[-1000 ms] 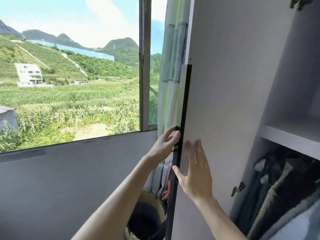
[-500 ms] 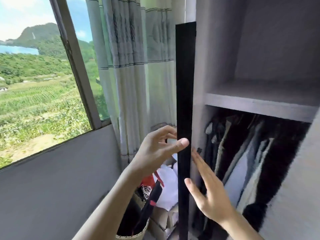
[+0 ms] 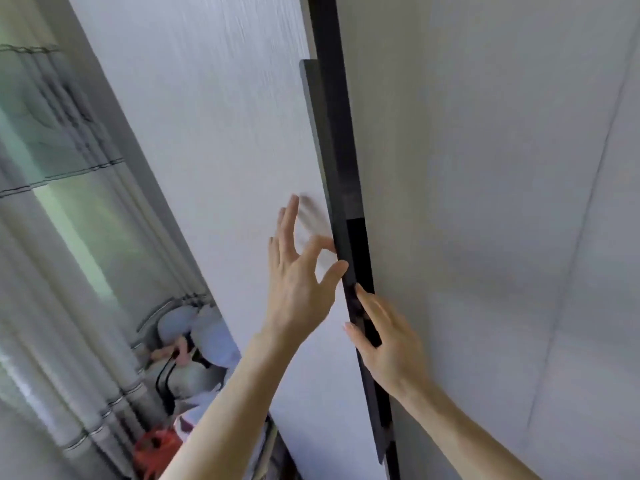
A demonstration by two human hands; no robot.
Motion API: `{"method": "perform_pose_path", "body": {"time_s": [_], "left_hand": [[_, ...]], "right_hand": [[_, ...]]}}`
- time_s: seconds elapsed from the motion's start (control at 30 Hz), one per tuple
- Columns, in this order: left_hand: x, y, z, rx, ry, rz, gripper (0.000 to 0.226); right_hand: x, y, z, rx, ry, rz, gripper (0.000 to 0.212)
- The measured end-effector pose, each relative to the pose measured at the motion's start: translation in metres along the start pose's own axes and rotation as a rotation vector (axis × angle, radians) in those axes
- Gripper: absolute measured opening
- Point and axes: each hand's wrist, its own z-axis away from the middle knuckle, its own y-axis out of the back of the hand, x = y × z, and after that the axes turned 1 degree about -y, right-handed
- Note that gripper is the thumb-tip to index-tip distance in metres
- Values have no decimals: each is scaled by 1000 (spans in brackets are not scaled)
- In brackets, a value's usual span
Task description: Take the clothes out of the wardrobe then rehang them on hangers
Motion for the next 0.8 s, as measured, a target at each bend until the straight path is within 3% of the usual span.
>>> {"method": "perform_pose_path", "body": {"time_s": [0.4,0.57,0.63,0.8], "left_hand": [[-15,-82,-83,-69,-3,-265,25],[-29,-104,-96,-23,-7,-241,14],[-40,-112,-96,-8,-48,-266,24],[-73,-130,-101,93,-138,-400,78]], "right_hand": [[42,-4,-86,120,-54,519,52],[69,-12,-107,161,34,621,62],[84,-16,-110,203,103,693,63],[122,-20,-121,277,313,832,67]]}}
